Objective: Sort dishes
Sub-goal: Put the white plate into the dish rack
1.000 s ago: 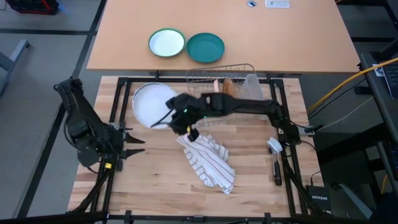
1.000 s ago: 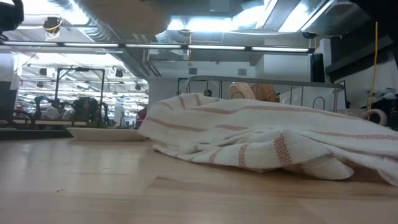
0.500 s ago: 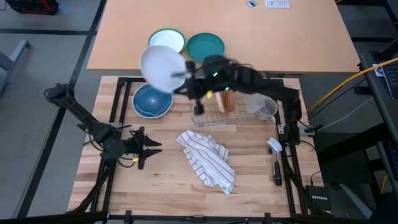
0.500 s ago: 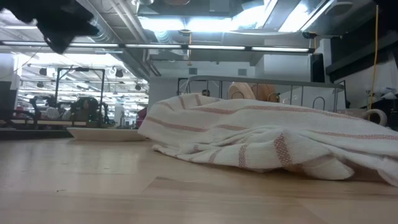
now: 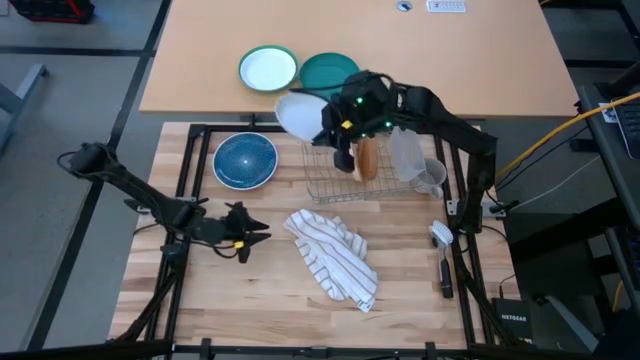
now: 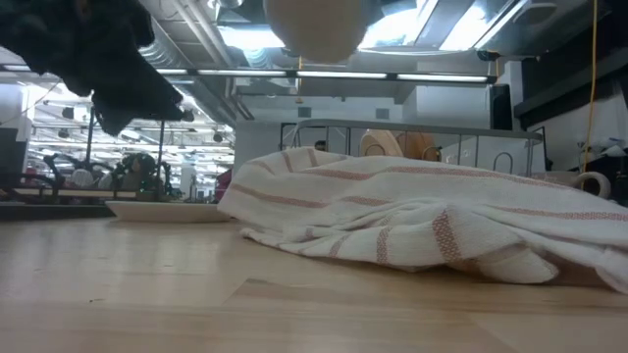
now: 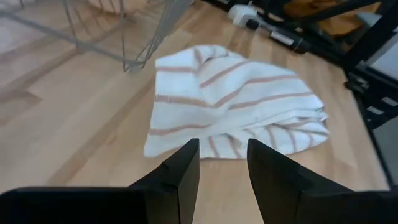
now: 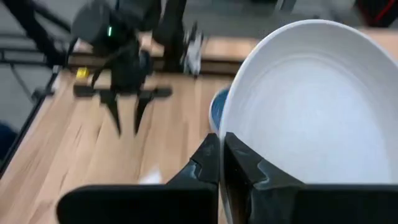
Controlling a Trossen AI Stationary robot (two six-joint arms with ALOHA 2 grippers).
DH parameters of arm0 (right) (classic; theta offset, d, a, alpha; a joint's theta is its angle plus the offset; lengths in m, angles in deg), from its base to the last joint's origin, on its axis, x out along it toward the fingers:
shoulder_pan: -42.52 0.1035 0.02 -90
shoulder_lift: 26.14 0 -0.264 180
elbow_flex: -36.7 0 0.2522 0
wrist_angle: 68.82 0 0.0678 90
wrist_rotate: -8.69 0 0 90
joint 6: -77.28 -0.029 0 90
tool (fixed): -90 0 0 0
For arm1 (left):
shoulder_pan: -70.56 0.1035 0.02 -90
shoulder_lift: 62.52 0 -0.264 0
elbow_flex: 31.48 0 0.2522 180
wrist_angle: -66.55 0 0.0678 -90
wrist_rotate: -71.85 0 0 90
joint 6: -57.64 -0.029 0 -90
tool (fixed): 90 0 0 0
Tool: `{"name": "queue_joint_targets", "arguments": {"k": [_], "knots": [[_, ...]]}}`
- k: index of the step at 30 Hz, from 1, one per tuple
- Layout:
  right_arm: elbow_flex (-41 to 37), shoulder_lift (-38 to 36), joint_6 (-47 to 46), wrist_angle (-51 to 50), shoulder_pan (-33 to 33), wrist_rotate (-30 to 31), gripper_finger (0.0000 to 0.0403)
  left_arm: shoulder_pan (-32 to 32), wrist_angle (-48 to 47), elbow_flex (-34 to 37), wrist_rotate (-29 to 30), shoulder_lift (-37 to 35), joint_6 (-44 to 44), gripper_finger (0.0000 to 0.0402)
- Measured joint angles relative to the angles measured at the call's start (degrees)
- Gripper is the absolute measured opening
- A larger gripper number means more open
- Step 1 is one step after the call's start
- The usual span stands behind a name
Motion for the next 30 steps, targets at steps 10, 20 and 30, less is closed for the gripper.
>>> {"name": "queue_joint_targets", "arguments": {"k": [10, 20, 30], "knots": [[-5.6, 0.1, 0.0, -3.4, 0.0, 0.4, 0.0007, 2.9, 4.8, 0.0, -1.3, 10.3, 2.9, 0.0125], [-12.2, 0.2, -2.0, -0.8, 0.0, -5.2, 0.0007, 4.7, 15.9, 0.0, -8.5, 17.5, -2.3, 0.0125], [-13.7, 0.2, -3.3, 9.1, -0.6, -2.4, 0.0007, 7.1, 18.1, 0.0, -11.7, 17.6, -2.0, 0.0125]]}}
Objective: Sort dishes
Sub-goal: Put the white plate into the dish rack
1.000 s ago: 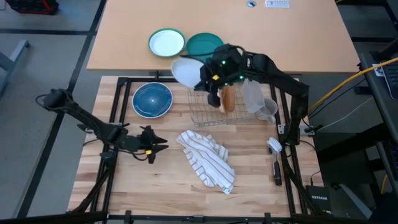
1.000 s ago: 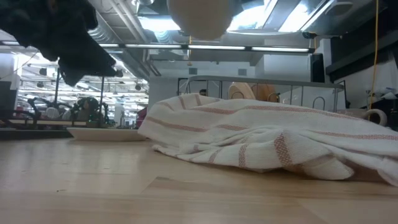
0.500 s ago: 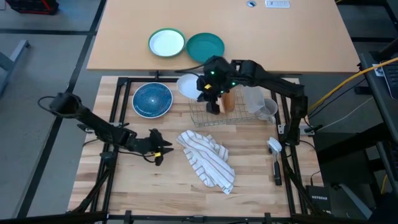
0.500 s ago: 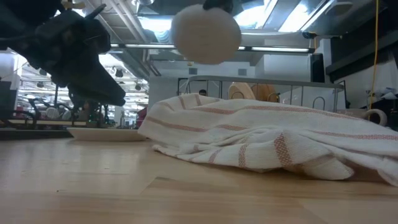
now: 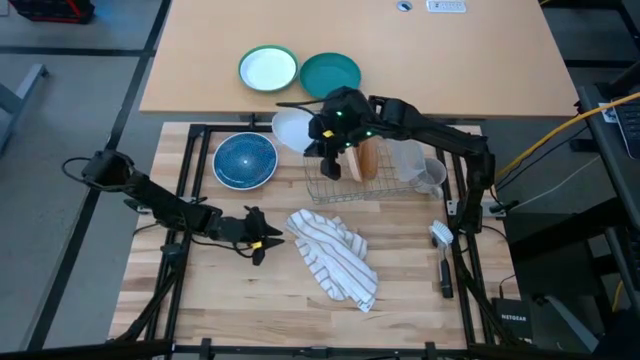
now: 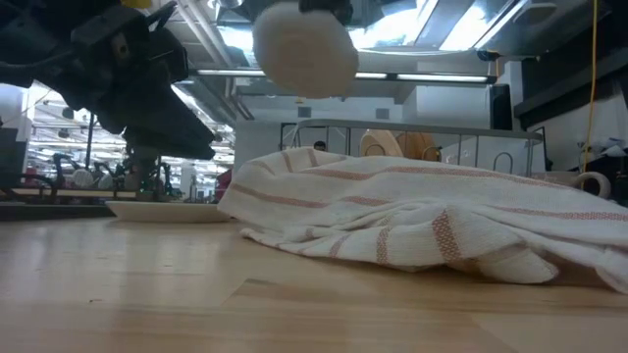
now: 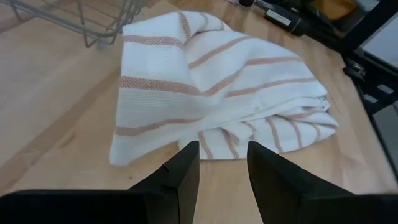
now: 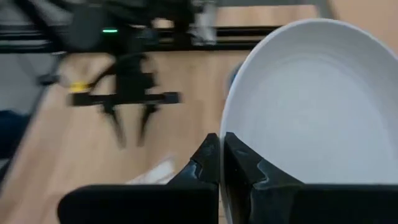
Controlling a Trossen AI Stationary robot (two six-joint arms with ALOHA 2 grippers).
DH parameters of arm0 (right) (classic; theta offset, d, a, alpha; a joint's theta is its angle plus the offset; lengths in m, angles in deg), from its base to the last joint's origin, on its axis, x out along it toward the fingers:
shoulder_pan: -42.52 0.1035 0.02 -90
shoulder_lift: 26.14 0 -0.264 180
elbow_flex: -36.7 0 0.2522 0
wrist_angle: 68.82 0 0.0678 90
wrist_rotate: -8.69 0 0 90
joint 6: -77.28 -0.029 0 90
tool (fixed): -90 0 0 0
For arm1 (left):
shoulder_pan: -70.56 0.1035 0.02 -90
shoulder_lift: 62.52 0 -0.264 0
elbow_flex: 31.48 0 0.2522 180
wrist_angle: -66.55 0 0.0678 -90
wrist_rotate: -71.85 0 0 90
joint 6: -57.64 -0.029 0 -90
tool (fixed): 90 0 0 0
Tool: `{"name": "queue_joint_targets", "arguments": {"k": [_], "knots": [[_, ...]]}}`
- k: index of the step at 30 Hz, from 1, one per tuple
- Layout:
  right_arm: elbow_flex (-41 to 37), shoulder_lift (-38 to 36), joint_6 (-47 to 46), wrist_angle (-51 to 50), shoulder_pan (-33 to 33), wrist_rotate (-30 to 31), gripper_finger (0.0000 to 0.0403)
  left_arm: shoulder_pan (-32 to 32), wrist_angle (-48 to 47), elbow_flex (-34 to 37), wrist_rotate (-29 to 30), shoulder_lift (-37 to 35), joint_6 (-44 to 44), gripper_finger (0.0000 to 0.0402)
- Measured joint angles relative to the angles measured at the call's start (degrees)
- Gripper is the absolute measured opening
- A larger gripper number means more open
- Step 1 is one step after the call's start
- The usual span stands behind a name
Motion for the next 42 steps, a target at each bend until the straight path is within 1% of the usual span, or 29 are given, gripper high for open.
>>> {"name": "queue_joint_targets", "arguments": {"k": [3, 6, 9, 12, 16, 21, 27, 32, 38, 40, 42], "knots": [[-2.0, 0.0, -2.7, 0.6, -0.5, 0.4, 0.0007, 0.0, 0.4, 0.0, -0.1, 0.0, 0.6, 0.0125], [-3.9, 0.0, -4.4, 0.3, -0.7, -2.6, 0.0007, 0.0, 0.3, 0.0, -0.1, 0.0, 0.4, 0.0125], [-4.2, 0.0, -4.6, -1.9, -0.6, -6.0, 0.0007, 0.0, 0.3, 0.0, -0.1, 0.0, 0.4, 0.0125], [-4.2, -0.4, -3.8, -3.7, -0.6, -9.0, 0.0007, 0.0, 0.3, 0.0, -0.1, 0.0, 0.4, 0.0125], [-4.2, -2.3, -1.2, -8.0, -0.6, -9.3, 0.0007, 0.0, 0.3, 0.0, -0.1, 0.0, 1.5, 0.0125], [-4.2, -5.7, 1.6, -14.2, -0.9, -6.7, 0.0007, 0.0, 0.3, 0.0, -0.1, 0.0, 2.1, 0.0125], [-4.2, -10.5, 2.1, -19.0, -1.0, -2.7, 0.0007, 0.0, 0.3, 0.0, -0.1, 0.0, 2.9, 0.0125], [-4.1, -14.7, 2.0, -23.5, -0.9, 2.1, 0.0007, 0.0, 0.3, 0.0, 0.0, 0.0, 2.9, 0.0125], [-4.1, -19.4, 2.0, -26.2, -0.8, 5.9, 0.0007, 0.0, 0.3, 0.0, 0.0, 0.0, 2.9, 0.0125], [-4.3, -20.6, 1.9, -26.5, 0.1, 8.1, 0.0007, 0.0, 0.3, 0.0, 0.0, 0.0, 2.9, 0.0125], [-6.1, -22.2, 1.9, -26.8, 0.9, 10.1, 0.0007, 0.0, 0.3, 0.0, 0.0, 0.0, 2.9, 0.0125]]}}
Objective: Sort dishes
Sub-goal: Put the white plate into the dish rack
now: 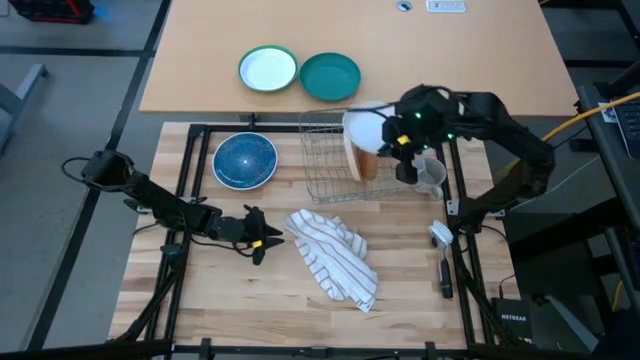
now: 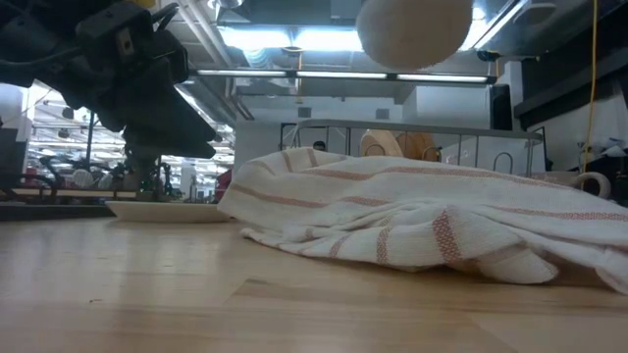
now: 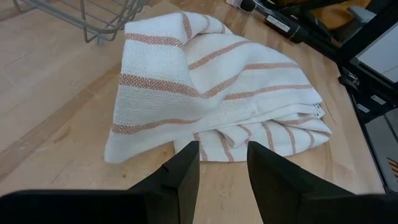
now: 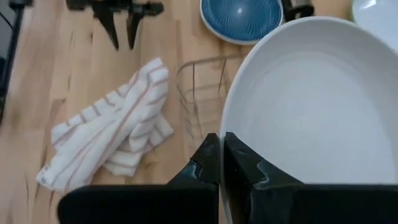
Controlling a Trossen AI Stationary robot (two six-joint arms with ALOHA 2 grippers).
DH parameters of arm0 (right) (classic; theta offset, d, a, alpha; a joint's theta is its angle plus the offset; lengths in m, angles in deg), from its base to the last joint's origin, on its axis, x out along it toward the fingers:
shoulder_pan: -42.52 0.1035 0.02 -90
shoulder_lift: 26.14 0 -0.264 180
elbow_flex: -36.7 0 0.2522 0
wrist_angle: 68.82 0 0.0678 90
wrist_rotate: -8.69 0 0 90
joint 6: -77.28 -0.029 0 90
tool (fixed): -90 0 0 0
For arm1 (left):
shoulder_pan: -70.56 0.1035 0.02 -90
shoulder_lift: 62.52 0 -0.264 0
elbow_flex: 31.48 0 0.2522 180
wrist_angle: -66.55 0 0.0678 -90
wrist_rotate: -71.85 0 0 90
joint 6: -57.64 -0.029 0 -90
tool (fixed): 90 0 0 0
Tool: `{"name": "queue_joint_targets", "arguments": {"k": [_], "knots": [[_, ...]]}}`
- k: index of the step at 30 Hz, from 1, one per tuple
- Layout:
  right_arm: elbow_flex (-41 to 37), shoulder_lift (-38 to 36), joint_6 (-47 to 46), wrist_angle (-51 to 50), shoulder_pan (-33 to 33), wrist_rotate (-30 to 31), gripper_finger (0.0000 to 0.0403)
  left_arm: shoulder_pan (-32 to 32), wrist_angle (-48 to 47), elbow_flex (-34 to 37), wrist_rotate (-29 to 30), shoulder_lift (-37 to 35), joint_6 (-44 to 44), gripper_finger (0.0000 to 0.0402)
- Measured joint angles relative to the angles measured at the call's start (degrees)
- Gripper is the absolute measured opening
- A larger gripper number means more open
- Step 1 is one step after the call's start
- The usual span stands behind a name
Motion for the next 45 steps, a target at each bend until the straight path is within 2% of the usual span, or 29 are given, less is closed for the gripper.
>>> {"name": "queue_joint_targets", "arguments": {"k": [5, 9, 16, 20, 25, 30, 39, 45], "knots": [[-11.2, -6.5, -3.9, 1.8, 2.7, 2.1, 0.0007, 0.0, 0.2, 0.0, 0.0, 0.0, 0.7, 0.0125], [-24.4, -14.8, -9.5, 11.2, 5.2, 3.0, 0.0007, 0.0, 0.9, 0.0, 0.0, 0.0, 0.5, 0.0125], [-46.1, -29.2, -15.2, 43.9, 10.7, 5.3, 0.0007, 0.0, 0.9, 0.0, 0.0, 0.0, 0.5, 0.0125], [-56.1, -32.4, -13.8, 66.7, 13.3, 8.0, 0.0007, 0.0, 0.9, 0.0, 0.0, 0.0, 0.5, 0.0125], [-66.0, -29.3, -13.4, 91.7, 13.6, 8.2, 0.0007, 0.0, 0.9, 0.0, 0.0, 0.0, 0.5, 0.0125], [-70.8, -22.3, -14.7, 105.5, 13.6, 11.9, 0.0007, 0.0, 0.9, 0.0, 0.0, 0.0, 0.5, 0.0125], [-71.1, -10.2, -16.8, 120.2, 13.6, 14.6, 0.0006, 0.0, 1.0, 0.0, 0.0, 0.0, 0.5, 0.0125], [-71.1, -5.4, -17.2, 120.1, 13.4, 18.1, 0.0008, -0.1, 0.9, 0.0, 0.0, 0.0, 0.6, 0.0125]]}}
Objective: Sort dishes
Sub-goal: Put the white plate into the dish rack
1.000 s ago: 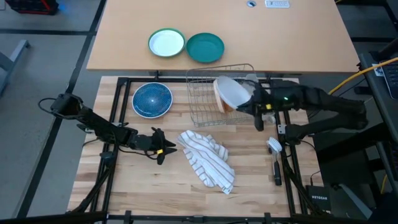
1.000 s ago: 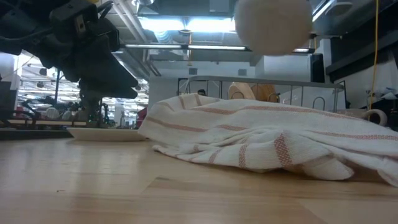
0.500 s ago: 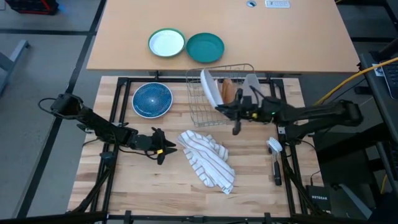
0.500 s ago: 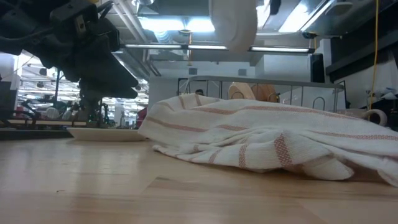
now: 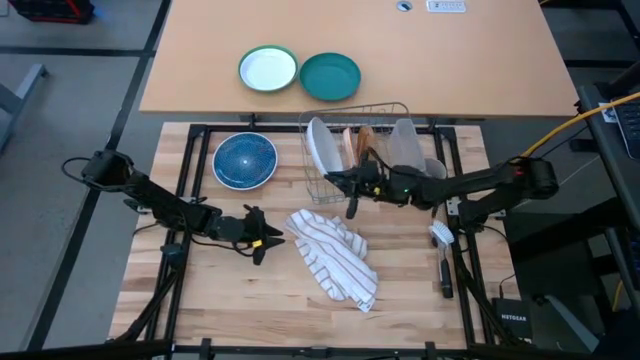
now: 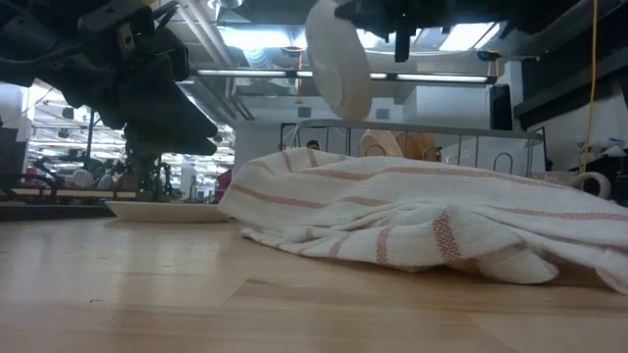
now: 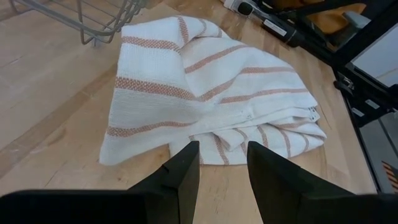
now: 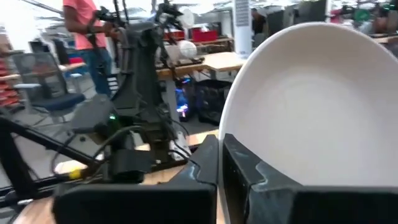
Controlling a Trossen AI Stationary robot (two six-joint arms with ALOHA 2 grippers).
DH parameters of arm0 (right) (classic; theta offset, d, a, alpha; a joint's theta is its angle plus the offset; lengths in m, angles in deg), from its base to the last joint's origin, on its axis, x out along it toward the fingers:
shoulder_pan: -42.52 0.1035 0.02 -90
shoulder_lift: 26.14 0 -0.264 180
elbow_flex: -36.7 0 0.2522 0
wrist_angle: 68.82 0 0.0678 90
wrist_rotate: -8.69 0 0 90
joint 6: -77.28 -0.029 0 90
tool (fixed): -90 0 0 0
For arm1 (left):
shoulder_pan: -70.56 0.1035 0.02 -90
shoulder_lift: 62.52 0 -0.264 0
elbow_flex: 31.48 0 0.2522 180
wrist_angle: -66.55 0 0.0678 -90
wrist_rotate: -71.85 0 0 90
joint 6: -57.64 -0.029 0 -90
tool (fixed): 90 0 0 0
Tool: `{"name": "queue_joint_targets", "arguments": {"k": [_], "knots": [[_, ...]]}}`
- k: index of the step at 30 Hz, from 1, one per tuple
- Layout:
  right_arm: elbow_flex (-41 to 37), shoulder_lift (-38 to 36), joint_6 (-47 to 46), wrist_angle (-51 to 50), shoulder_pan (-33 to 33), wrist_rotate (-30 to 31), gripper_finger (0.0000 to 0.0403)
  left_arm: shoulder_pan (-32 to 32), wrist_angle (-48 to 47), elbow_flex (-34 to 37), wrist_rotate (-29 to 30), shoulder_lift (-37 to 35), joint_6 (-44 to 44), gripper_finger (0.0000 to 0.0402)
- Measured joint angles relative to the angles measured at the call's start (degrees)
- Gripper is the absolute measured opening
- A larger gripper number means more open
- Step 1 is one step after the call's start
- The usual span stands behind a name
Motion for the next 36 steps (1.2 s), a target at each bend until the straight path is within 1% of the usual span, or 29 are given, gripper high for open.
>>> {"name": "queue_joint_targets", "arguments": {"k": [3, 8, 19, 25, 32, 36], "knots": [[0.0, 1.0, -2.0, -0.3, -1.1, 0.0, 0.0007, 0.0, 0.0, 0.0, 0.0, 0.0, 0.0, 0.0125], [0.0, 2.4, -2.4, -0.7, -3.4, -0.2, 0.0007, 0.0, -0.1, 0.0, 0.0, 0.0, -0.2, 0.0125], [0.0, 6.5, -6.3, -2.8, -7.4, -3.5, 0.0008, 0.0, -0.1, 0.0, 0.0, 0.0, -0.4, 0.0125], [0.0, 8.7, -8.8, -3.8, -7.8, -3.1, 0.0007, 0.0, -0.1, 0.0, 0.0, 0.0, -0.3, 0.0125], [0.0, 8.7, -8.8, -2.8, -7.7, -3.5, 0.0007, 0.0, -0.1, 0.0, 0.0, 0.0, -0.2, 0.0125], [0.0, 8.6, -8.8, -3.8, -7.7, -3.5, 0.0007, 0.0, -0.1, 0.0, 0.0, 0.0, -0.2, 0.0125]]}}
